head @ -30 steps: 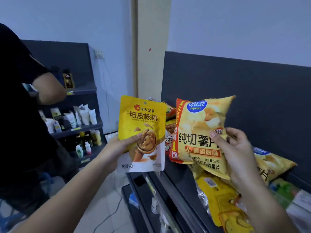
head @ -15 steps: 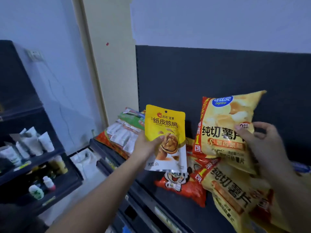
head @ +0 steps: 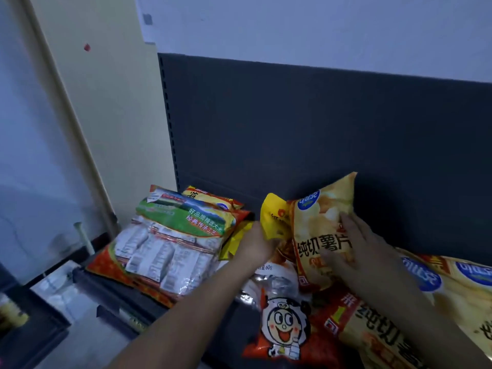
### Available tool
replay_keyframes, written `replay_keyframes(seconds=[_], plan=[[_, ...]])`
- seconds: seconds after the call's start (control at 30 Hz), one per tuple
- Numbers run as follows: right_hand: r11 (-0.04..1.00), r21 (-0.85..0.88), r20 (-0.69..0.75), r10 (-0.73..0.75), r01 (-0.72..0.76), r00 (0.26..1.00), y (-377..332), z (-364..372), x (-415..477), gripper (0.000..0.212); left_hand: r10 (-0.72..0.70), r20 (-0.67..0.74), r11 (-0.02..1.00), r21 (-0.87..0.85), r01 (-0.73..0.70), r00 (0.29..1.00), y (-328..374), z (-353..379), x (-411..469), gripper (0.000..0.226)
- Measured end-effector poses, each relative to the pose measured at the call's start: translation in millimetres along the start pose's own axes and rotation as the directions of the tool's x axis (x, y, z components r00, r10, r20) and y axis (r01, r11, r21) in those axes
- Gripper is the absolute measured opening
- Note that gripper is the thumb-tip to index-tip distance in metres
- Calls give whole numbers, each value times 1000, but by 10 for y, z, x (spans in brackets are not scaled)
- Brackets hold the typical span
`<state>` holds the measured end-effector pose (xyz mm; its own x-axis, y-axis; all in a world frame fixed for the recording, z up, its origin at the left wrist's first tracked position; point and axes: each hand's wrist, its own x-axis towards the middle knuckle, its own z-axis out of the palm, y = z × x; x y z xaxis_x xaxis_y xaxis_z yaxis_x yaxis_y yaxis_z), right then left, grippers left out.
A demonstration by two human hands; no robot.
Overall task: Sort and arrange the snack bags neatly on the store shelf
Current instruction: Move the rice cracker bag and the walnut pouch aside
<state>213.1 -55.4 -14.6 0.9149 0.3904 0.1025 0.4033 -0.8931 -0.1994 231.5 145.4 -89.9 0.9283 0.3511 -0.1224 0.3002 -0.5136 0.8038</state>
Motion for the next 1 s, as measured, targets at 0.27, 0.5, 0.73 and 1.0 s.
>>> replay_keyframes(seconds=[0.27, 0.5, 0.73, 1.0], plan=[[974, -206, 0, 98, -96, 995, -83, 19, 126, 89, 220, -63, 810, 567, -146, 974, 57, -170, -180, 33], [967, -222, -308, -190, 124, 932, -394, 44, -49, 64, 459, -300, 857, 397, -328, 836, -106, -844, -609, 15], [732, 679, 210, -269, 58, 940, -1170, 345, -290, 52, 76, -560, 946, 301, 117, 825, -1135, -1748, -405, 44], [172, 751, 658, -122, -637, 743, -1605, 1119, -92, 34, -241, -318, 970, -55, 236, 917, -1754, -1934, -337, 97]])
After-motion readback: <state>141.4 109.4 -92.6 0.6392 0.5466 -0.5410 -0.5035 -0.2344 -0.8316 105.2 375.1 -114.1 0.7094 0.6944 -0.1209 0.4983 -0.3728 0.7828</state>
